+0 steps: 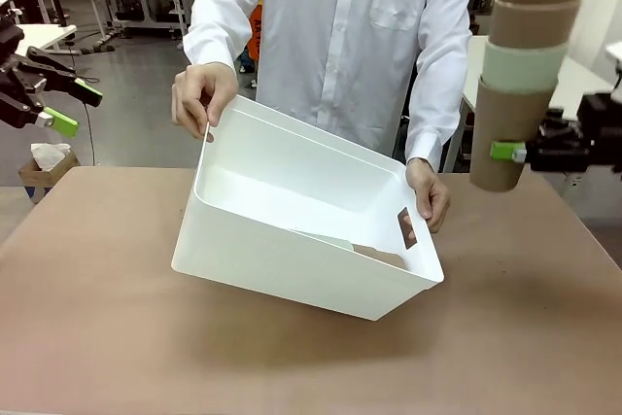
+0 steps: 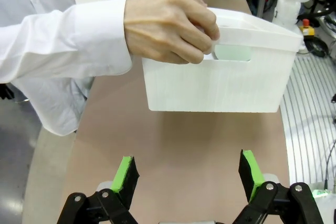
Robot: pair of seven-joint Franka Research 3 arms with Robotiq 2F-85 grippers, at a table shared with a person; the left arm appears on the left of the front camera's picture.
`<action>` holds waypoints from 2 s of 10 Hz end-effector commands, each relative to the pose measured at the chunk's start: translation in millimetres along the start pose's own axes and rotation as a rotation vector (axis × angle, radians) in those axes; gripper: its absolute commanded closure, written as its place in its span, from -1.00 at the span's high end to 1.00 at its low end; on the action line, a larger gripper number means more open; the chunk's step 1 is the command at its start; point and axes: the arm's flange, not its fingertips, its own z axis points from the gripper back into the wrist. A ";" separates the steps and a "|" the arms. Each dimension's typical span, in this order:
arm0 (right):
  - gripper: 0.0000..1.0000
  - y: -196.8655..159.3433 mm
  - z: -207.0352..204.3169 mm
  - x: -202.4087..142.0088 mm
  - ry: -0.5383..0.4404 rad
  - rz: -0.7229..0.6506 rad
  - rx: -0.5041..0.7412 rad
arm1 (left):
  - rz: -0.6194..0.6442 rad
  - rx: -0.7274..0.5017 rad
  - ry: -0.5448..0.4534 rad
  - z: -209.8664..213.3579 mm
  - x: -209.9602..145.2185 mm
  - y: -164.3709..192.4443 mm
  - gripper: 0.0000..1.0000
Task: Stack the cups and store them in the basket.
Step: Place the stack of Reusable plastic cups into the Pantry Basket.
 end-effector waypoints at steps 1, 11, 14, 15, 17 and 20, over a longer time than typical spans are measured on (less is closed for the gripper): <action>0.71 60.7 -33.5 31.2 0.114 -0.024 -0.076 | 0.012 0.001 0.004 1.5 2.1 0.1 1.00; 0.71 49.8 -182.2 58.3 0.603 0.008 -0.136 | 0.012 0.001 0.004 1.5 2.1 0.1 1.00; 0.71 47.8 -203.1 31.0 0.685 0.030 -0.099 | 0.012 0.001 0.004 1.5 2.1 0.1 1.00; 0.71 46.8 -209.1 21.9 0.709 0.045 -0.095 | 0.012 0.001 0.004 1.5 2.1 0.1 1.00; 0.71 40.7 -224.0 5.7 0.750 0.068 -0.090 | 0.012 0.001 0.004 1.5 2.1 0.1 1.00; 0.71 39.0 -236.4 -4.1 0.770 0.095 -0.076 | 0.012 0.001 0.004 1.5 2.1 0.1 1.00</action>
